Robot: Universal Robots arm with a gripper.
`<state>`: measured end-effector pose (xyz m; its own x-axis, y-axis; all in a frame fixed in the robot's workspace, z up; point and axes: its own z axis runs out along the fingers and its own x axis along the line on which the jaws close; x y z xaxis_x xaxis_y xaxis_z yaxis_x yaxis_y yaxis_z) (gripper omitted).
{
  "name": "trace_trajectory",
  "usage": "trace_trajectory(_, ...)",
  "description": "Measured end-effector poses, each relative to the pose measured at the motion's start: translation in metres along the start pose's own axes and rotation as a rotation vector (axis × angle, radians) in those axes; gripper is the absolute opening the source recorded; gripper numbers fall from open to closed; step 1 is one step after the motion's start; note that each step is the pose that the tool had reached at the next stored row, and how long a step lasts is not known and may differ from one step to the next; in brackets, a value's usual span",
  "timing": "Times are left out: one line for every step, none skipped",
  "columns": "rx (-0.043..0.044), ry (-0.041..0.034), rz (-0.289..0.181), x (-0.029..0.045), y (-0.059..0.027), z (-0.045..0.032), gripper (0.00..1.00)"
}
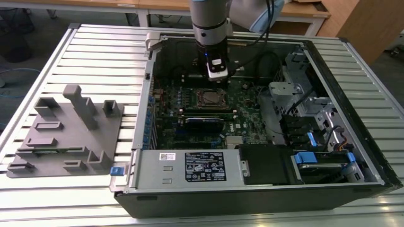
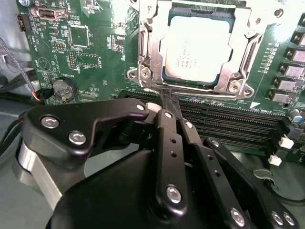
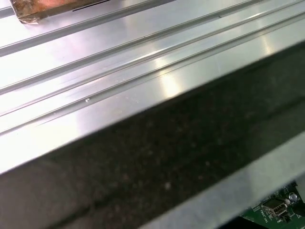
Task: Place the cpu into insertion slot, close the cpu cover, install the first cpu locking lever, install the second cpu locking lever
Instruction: 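Install the first cpu locking lever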
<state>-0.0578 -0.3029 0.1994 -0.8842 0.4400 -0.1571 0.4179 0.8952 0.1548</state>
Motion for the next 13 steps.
trace_trajectory(-0.0001, -0.0001, 0.0, 0.0, 0.0, 0.0, 0.11)
trace_trajectory(-0.0001, 0.0, 0.0, 0.0, 0.0, 0.0, 0.11)
trace_trajectory(0.0011, 0.001, 0.0, -0.0003, 0.0001, 0.0001, 0.11)
trace_trajectory(0.0058, 0.0037, -0.001, -0.0004, 0.0002, 0.0, 0.11)
trace_trajectory(0.0131, 0.0077, -0.002, -0.0004, 0.0002, 0.0, 0.11)
trace_trajectory(0.0215, 0.0126, -0.004, -0.0004, 0.0002, 0.0001, 0.11)
trace_trajectory(0.0314, 0.0186, -0.007, -0.0005, 0.0002, 0.0001, 0.11)
trace_trajectory(0.0413, 0.025, -0.009, -0.0005, 0.0002, 0.0001, 0.11)
trace_trajectory(0.0522, 0.0313, -0.012, -0.0005, 0.0002, 0.0001, 0.11)
trace_trajectory(0.0624, 0.0373, -0.016, -0.0005, 0.0002, 0.0001, 0.11)
trace_trajectory(0.0704, 0.0445, -0.02, -0.0005, 0.0003, 0.0002, 0.11)
trace_trajectory(0.0752, 0.0511, -0.023, -0.0006, 0.0003, 0.0003, 0.11)
trace_trajectory(0.0775, 0.0562, -0.026, -0.0008, 0.0004, 0.0003, 0.11)
